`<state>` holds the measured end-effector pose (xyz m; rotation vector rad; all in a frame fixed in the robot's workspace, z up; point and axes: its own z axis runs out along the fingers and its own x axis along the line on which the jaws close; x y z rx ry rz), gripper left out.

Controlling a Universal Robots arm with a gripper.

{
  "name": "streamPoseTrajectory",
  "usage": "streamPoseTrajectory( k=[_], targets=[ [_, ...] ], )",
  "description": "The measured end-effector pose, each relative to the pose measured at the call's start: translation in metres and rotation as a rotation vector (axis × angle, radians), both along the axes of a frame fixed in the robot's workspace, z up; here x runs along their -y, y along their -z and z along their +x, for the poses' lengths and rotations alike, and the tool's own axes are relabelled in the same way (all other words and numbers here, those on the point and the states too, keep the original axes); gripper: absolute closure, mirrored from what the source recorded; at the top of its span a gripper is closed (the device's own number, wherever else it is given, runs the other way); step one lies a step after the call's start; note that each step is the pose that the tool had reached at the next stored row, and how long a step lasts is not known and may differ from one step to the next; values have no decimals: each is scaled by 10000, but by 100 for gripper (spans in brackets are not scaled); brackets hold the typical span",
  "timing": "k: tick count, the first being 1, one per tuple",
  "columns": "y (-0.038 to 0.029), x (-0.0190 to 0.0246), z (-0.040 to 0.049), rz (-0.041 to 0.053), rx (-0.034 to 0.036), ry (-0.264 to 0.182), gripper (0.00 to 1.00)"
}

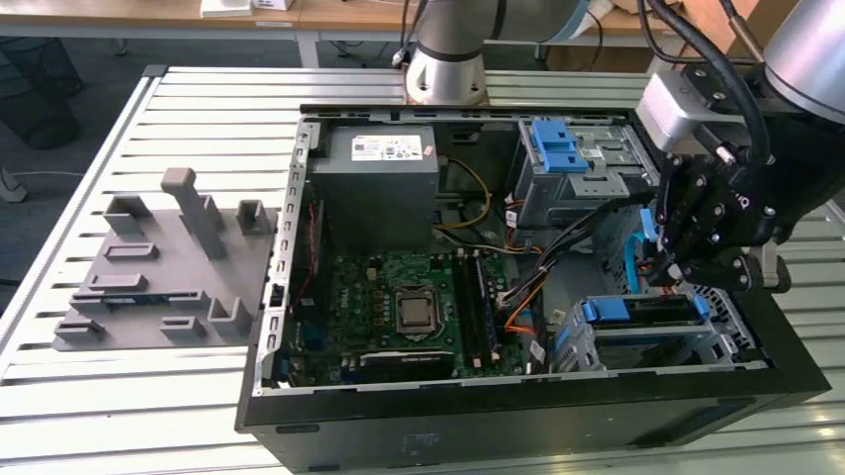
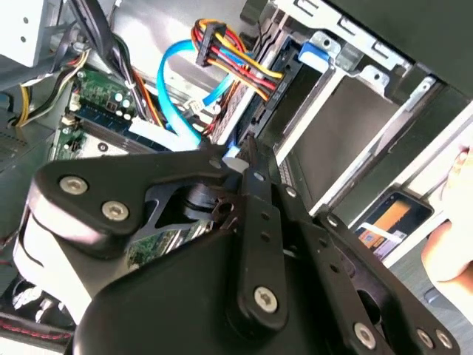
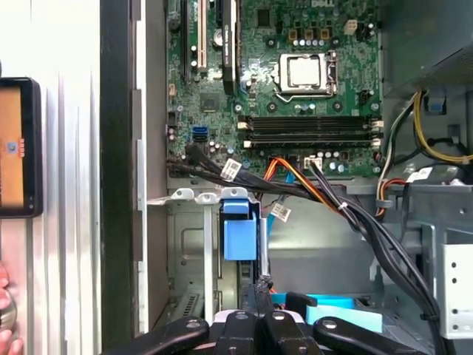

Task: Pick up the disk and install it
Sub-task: 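Insert the second disk wire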

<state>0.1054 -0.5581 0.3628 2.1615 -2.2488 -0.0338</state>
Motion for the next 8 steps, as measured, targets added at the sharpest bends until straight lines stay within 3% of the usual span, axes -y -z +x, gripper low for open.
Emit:
streamPoseTrajectory(
  k=[8],
  targets=[
    [-234,-26,-10,-1,0,2,89]
  ],
)
